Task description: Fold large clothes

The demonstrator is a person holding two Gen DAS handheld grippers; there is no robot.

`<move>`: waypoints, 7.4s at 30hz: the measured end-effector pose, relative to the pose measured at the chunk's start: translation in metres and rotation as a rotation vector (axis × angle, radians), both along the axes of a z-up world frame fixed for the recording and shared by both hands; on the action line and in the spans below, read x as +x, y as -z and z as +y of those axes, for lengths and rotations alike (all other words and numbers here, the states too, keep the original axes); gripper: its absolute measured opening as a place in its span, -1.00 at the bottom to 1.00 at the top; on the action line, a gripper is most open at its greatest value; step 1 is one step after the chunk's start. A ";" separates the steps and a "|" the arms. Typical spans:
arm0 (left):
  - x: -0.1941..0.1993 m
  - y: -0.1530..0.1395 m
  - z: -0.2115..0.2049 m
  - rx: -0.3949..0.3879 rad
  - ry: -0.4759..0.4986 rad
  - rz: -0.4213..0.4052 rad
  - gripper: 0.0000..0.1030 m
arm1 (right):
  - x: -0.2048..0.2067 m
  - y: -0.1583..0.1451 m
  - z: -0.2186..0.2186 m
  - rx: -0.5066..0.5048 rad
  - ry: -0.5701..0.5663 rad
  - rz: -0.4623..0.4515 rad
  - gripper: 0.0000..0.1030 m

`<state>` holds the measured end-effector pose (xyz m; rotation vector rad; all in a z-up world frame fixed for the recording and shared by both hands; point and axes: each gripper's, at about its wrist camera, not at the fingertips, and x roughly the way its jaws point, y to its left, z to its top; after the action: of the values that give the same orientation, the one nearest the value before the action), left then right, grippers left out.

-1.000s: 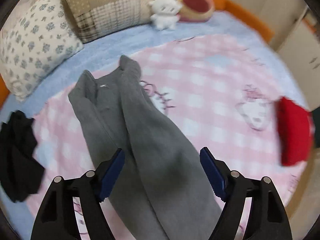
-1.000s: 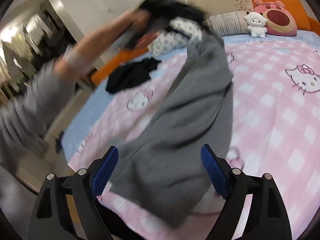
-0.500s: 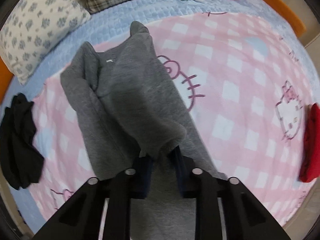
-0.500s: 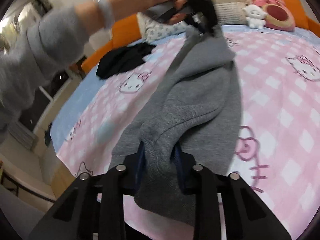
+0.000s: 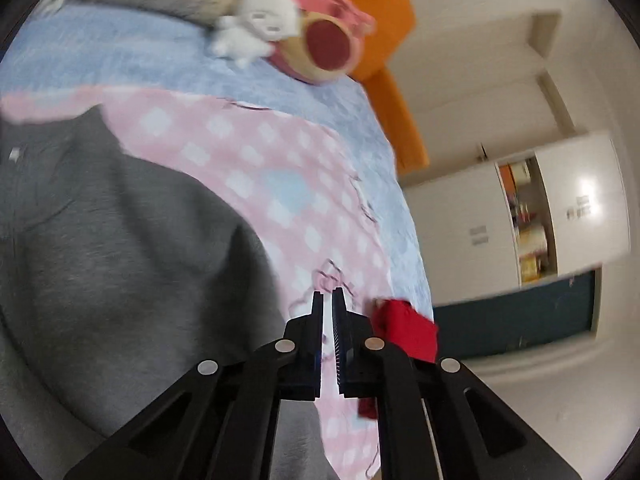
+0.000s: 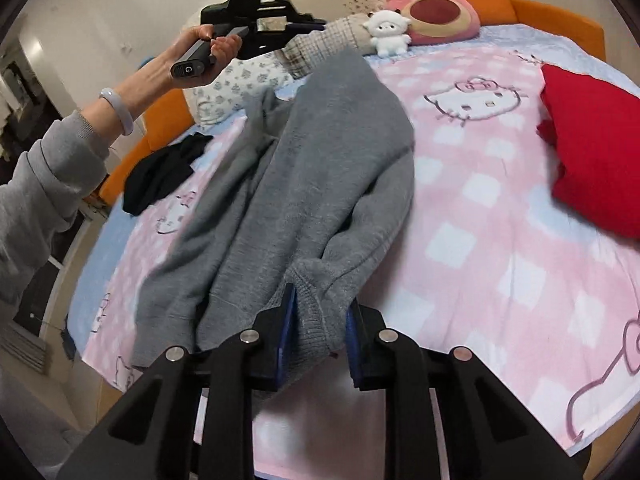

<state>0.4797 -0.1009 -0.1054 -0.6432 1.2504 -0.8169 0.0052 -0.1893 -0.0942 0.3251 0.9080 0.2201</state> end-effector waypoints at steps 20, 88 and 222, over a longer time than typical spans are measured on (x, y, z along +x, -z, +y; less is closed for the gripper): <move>0.033 0.048 -0.137 0.826 0.096 -0.075 0.12 | -0.011 0.042 -0.029 0.208 0.093 0.157 0.43; -0.075 0.040 -0.092 1.331 0.545 -0.112 0.33 | 0.022 0.007 0.090 0.147 -0.297 0.065 0.25; -0.131 0.047 0.091 0.199 0.019 -0.085 0.43 | 0.102 0.011 0.100 0.056 -0.347 -0.044 -0.35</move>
<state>0.3488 -0.0104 -0.1528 -0.4326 1.2440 -0.7176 0.1067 -0.0893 -0.1051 0.2114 0.9123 0.5707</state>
